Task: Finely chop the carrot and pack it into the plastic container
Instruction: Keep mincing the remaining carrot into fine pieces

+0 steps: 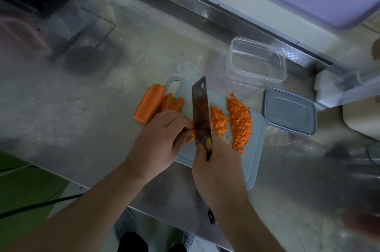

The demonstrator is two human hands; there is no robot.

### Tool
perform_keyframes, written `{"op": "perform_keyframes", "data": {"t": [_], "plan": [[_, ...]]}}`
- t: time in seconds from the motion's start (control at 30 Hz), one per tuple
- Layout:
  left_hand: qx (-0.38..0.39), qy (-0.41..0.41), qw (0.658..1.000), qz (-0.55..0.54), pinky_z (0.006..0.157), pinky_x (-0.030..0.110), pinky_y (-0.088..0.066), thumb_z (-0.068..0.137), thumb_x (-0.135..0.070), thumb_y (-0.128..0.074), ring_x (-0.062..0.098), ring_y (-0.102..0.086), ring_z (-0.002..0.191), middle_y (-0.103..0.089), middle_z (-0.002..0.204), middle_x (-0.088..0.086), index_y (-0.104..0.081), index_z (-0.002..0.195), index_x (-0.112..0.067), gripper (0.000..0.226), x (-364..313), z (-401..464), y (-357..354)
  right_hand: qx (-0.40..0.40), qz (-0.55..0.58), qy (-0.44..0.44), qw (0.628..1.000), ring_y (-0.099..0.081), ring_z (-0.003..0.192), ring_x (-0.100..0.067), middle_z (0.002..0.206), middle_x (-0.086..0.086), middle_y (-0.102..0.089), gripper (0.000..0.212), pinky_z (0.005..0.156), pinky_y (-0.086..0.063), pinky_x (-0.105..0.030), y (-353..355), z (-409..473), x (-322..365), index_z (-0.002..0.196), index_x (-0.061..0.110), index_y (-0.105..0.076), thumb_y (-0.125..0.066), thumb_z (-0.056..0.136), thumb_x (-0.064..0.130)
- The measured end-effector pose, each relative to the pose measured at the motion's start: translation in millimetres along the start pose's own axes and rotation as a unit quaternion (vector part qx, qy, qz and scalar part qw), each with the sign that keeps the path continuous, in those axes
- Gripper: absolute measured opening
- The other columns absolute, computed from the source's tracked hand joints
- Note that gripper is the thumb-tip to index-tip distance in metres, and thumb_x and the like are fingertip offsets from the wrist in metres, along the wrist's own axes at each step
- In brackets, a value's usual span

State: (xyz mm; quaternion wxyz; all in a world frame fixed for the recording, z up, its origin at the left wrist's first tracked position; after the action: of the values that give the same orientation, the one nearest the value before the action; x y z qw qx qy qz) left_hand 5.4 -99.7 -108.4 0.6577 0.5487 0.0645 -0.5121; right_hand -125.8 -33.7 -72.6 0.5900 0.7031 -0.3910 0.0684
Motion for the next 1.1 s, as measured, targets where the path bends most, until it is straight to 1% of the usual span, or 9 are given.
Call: {"op": "perform_keyframes", "data": {"t": [0.17,0.27,0.37,0.5,0.63,0.77,0.93,1.0,1.1], "plan": [[0.001,0.004,1.000,-0.010,0.097,0.040,-0.052,0.099,-0.012,-0.066,0.020,-0.063,0.103,-0.066,0.104,0.000,-0.070,0.101,-0.008,0.006,-0.9,-1.3,2.3,0.001,0.003,0.011,1.000,-0.051,0.060,-0.011,0.065,0.007,-0.051,0.022,0.052,-0.029,-0.023,5.8,-2.0,3.5,0.079,0.029,-0.048,-0.047,0.101,0.029],[-0.002,0.008,1.000,-0.007,0.102,0.041,-0.050,0.094,-0.008,-0.071,0.023,-0.063,0.106,-0.066,0.104,0.003,-0.069,0.101,-0.006,0.007,-1.1,-1.5,2.4,0.003,-0.003,0.013,1.000,-0.051,0.063,-0.012,0.067,0.007,-0.051,0.018,0.053,-0.031,-0.025,7.0,-3.9,5.1,0.083,0.030,-0.049,-0.046,0.101,0.029],[-0.008,0.006,1.000,0.009,0.105,0.043,-0.048,0.091,-0.009,-0.075,0.026,-0.062,0.106,-0.065,0.103,0.004,-0.069,0.099,-0.006,0.010,-1.2,-1.4,2.8,0.010,-0.019,0.013,1.000,-0.051,0.063,-0.011,0.068,0.007,-0.051,0.016,0.052,-0.029,-0.022,7.2,-6.7,6.7,0.085,0.031,-0.048,-0.045,0.101,0.029],[-0.029,0.006,0.999,0.042,0.103,0.039,-0.044,0.087,-0.006,-0.076,0.027,-0.062,0.104,-0.065,0.104,0.004,-0.068,0.095,-0.007,0.011,-2.2,-2.8,5.3,0.014,-0.033,0.002,0.999,-0.052,0.064,-0.011,0.069,0.007,-0.053,0.021,0.050,-0.026,-0.021,7.0,-9.0,7.4,0.080,0.031,-0.045,-0.045,0.101,0.030],[-0.038,0.013,0.997,0.069,0.100,0.043,-0.046,0.090,-0.010,-0.075,0.028,-0.061,0.104,-0.065,0.104,0.006,-0.070,0.095,-0.007,0.008,-1.6,-3.6,4.1,0.018,-0.031,-0.005,0.999,-0.051,0.060,-0.012,0.065,0.007,-0.051,0.027,0.049,-0.025,-0.021,5.1,-11.0,6.7,0.073,0.030,-0.042,-0.047,0.100,0.028],[-0.031,0.014,0.996,0.083,0.101,0.043,-0.047,0.092,-0.010,-0.075,0.028,-0.062,0.106,-0.067,0.105,0.006,-0.071,0.097,-0.007,0.007,-3.1,-4.8,3.2,0.024,-0.030,-0.009,0.999,-0.052,0.063,-0.013,0.067,0.007,-0.052,0.025,0.050,-0.029,-0.024,1.3,-12.0,5.6,0.075,0.029,-0.043,-0.047,0.099,0.026],[-0.025,0.007,0.996,0.090,0.102,0.039,-0.045,0.095,-0.013,-0.070,0.027,-0.063,0.105,-0.069,0.102,0.004,-0.071,0.095,-0.009,0.004,-3.7,-3.7,3.0,0.049,-0.047,-0.042,0.997,-0.057,0.073,-0.016,0.079,0.006,-0.057,0.010,0.059,-0.042,-0.029,-9.9,-9.3,1.6,0.084,0.026,-0.049,-0.042,0.092,0.025],[-0.021,0.007,0.995,0.094,0.104,0.037,-0.042,0.095,-0.014,-0.069,0.027,-0.062,0.107,-0.069,0.101,0.002,-0.071,0.094,-0.010,0.005,-3.7,-3.5,3.3,0.054,-0.052,-0.046,0.996,-0.057,0.075,-0.017,0.080,0.006,-0.057,0.009,0.060,-0.042,-0.031,-11.7,-8.5,3.0,0.085,0.026,-0.049,-0.042,0.091,0.025],[-0.020,0.000,0.995,0.099,0.105,0.036,-0.041,0.096,-0.016,-0.068,0.024,-0.061,0.108,-0.070,0.100,-0.001,-0.072,0.093,-0.012,0.007,-5.2,-3.1,3.8,0.041,-0.046,-0.030,0.998,-0.057,0.075,-0.018,0.078,0.006,-0.056,0.009,0.062,-0.044,-0.033,-10.1,-6.3,8.1,0.088,0.028,-0.049,-0.043,0.095,0.025]]}}
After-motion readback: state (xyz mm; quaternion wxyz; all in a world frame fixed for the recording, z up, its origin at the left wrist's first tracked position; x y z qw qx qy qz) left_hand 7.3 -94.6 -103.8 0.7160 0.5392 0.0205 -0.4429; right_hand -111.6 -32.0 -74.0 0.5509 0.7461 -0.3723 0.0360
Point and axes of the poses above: each hand's wrist, its own z-axis towards the middle knuckle, its own y-axis out of the back of the hand, x = y × z, the point moved 6 cm from there along z, towards the middle knuckle
